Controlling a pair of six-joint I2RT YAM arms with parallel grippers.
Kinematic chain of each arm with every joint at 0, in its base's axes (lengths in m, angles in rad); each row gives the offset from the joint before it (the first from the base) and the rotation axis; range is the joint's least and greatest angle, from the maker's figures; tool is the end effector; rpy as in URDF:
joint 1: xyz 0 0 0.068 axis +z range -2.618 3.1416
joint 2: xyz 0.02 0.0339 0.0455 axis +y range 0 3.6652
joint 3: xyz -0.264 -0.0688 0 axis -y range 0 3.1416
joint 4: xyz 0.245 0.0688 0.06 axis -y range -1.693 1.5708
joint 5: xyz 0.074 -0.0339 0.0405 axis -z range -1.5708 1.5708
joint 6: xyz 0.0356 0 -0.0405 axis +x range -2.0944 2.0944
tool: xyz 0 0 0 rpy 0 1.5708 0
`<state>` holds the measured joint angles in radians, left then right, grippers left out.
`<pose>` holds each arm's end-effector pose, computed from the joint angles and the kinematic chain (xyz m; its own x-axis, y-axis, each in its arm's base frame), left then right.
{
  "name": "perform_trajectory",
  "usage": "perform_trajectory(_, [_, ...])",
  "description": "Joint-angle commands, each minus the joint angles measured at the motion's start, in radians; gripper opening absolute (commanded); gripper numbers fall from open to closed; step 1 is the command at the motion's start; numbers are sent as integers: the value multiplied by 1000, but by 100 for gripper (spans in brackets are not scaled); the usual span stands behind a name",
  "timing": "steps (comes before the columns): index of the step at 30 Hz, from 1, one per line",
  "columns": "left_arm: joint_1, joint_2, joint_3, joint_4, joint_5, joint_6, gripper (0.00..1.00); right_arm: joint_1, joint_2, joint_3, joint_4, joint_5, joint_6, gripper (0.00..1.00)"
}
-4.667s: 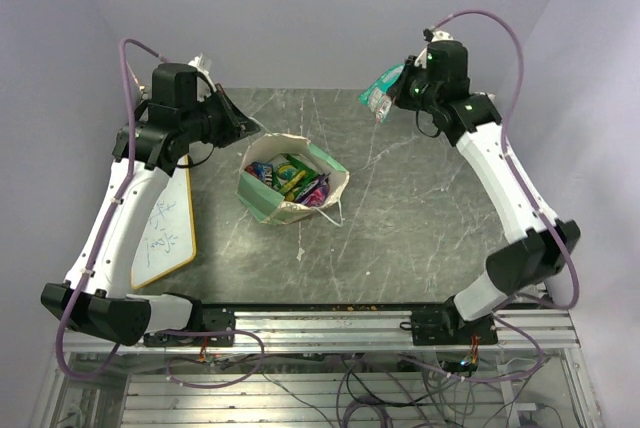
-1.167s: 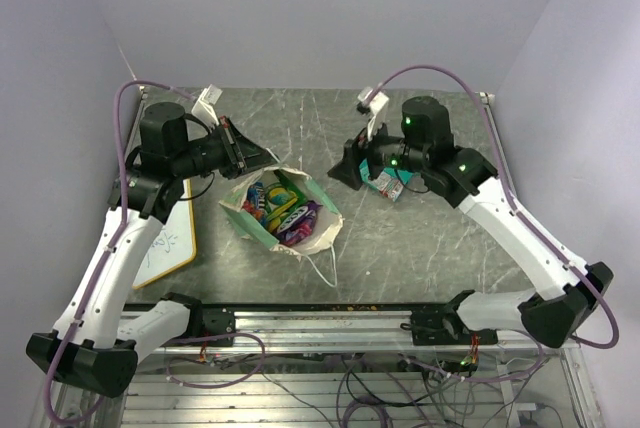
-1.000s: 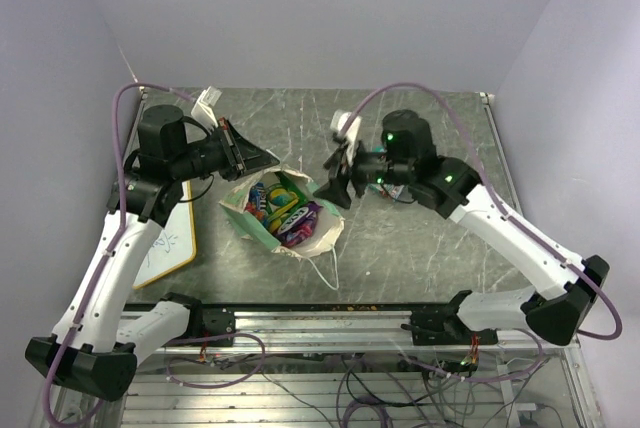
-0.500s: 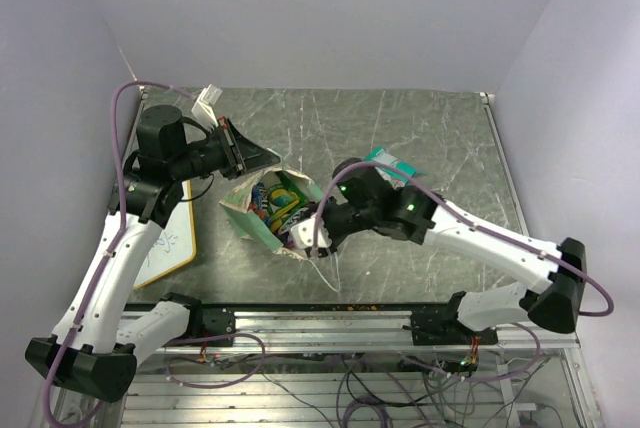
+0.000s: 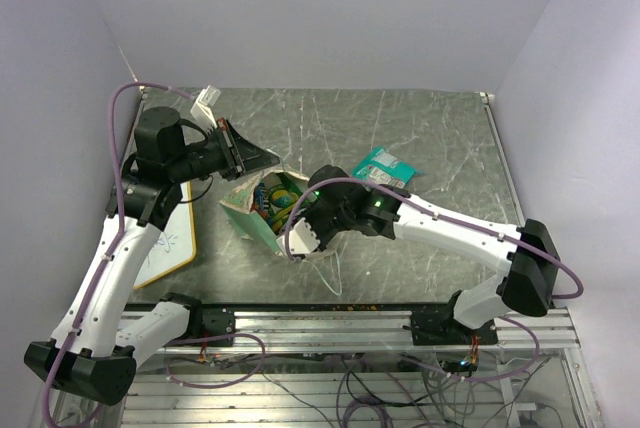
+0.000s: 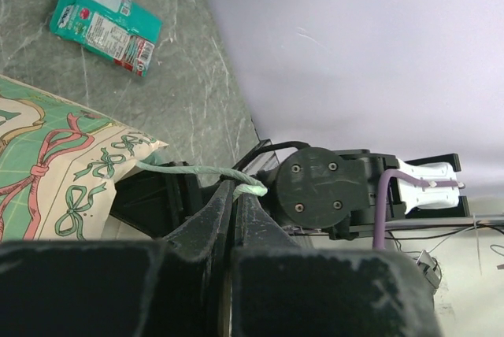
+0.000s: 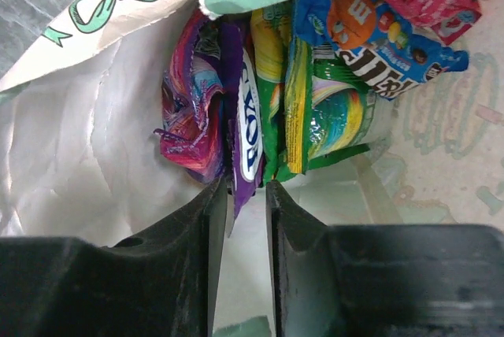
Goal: Take the snacks out of the paper bag
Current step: Take out the snack from the paper bag.
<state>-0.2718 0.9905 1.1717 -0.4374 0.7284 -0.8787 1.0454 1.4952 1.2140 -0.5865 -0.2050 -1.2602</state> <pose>0.1889 -0.0773 0.4120 -0.7876 -0.3769 -0.4874 0.3358 0.4008 -0.8524 0.1555 0.2826 0.2834 0.7524 -0.5608 -0.3455 -0.6433 -0.5131 -0.5682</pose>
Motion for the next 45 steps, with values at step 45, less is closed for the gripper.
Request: perform_trajectory(45, [0,60,190,-183,-102,168,7,-124,90,-5,204,-163,40,0])
